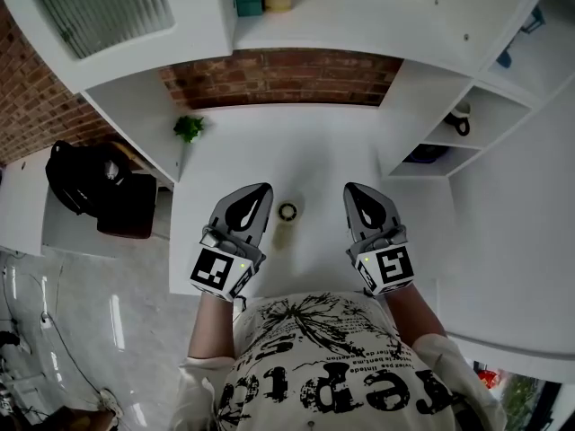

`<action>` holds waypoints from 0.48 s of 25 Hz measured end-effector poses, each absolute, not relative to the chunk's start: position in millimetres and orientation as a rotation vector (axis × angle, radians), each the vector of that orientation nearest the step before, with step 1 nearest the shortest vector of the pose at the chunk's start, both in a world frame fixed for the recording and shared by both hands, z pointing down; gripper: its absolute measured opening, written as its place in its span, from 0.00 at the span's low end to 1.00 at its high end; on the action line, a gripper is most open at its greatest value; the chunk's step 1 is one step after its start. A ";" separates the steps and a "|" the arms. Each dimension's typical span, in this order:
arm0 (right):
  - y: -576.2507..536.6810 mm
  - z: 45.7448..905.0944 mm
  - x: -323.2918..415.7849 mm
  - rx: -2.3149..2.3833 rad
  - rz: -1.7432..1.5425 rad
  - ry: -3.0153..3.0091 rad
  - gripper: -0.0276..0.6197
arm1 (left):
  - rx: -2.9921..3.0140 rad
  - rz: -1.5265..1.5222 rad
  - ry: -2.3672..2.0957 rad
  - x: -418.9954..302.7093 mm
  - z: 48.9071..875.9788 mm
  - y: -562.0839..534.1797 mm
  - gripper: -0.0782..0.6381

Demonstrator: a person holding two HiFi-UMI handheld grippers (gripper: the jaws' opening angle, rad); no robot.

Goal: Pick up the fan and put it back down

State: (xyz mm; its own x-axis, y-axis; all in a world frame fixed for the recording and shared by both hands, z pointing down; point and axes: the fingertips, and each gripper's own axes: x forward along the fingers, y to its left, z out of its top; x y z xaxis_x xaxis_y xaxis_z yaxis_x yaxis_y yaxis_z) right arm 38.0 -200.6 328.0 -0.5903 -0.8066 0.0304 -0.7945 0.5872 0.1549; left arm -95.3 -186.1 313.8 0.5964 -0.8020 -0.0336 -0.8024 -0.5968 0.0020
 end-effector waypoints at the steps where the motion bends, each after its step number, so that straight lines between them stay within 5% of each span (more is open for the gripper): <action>1: -200.9 328.2 38.7 1.367 -0.193 -2.715 0.06 | -2.794 0.046 1.406 -94.4 314.3 -186.9 0.13; 12: -205.5 330.4 49.1 1.390 -0.157 -2.719 0.06 | -2.781 0.021 1.391 -82.5 308.9 -188.6 0.13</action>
